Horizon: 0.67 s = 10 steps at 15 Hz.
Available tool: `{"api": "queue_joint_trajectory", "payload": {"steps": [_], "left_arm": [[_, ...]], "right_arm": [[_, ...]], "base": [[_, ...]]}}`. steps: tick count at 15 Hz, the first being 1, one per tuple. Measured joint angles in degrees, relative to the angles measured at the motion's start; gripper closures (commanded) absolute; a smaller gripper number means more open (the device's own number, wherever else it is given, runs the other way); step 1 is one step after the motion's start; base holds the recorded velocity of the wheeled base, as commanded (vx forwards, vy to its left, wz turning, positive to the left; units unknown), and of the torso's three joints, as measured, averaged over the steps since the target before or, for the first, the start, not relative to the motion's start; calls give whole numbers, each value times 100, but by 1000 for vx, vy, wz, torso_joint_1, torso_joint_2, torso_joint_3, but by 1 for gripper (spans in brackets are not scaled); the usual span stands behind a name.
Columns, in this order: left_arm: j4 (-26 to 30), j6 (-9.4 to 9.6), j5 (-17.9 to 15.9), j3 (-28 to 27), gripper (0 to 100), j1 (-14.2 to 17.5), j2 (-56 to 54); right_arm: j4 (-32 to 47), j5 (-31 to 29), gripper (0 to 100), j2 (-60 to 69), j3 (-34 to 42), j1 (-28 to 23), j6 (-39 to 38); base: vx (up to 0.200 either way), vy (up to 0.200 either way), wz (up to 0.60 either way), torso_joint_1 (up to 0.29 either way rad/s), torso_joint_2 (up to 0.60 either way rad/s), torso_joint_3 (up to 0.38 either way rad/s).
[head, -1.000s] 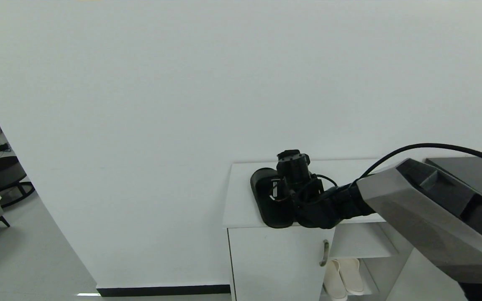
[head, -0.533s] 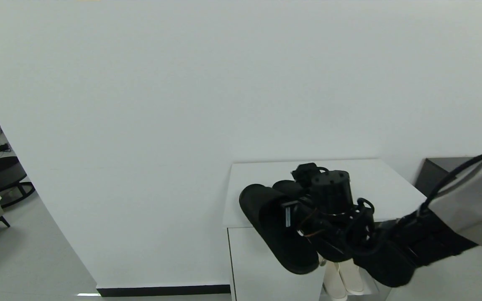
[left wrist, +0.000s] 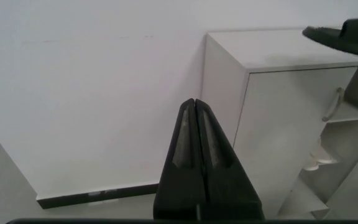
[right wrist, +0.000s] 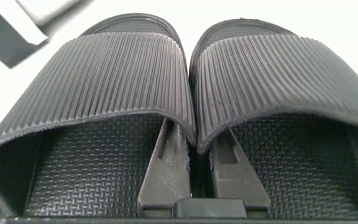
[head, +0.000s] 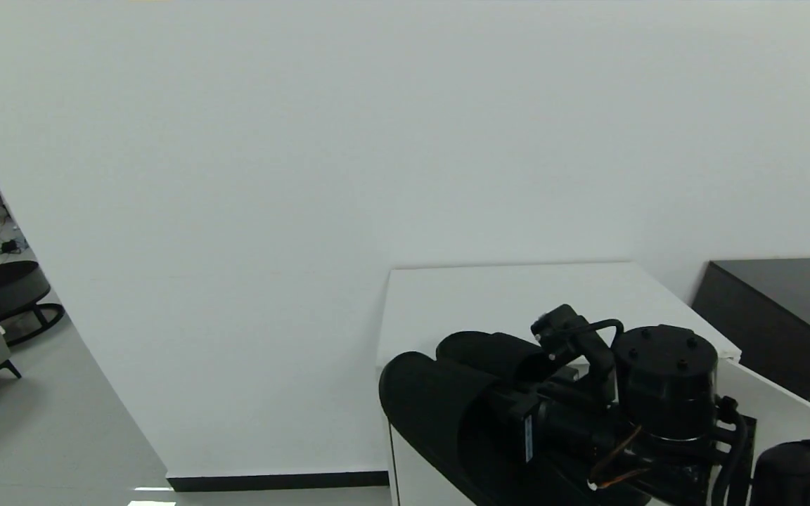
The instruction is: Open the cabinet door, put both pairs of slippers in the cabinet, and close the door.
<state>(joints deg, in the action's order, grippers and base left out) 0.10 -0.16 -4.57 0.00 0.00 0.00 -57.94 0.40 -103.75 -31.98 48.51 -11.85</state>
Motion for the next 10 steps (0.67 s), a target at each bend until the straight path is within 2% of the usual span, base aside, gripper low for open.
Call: {"api": "queue_joint_trajectory", "payload": {"steps": [5, 8, 10], "left_arm": [[0, 0, 1, 0, 100, 0, 0], [0, 2, 1, 0, 100, 0, 0], [-2, 0, 0, 0, 100, 0, 0]], "right_arm": [[-117, 107, 100, 113, 221, 6, 6], [-352, 178, 100, 119, 284, 5, 0], [-752, 692, 100, 128, 480, 11, -2]], "base": [[-200, 0, 0, -2, 1, 3], [0, 0, 0, 0, 0, 0], [0, 0, 0, 0, 0, 0]]}}
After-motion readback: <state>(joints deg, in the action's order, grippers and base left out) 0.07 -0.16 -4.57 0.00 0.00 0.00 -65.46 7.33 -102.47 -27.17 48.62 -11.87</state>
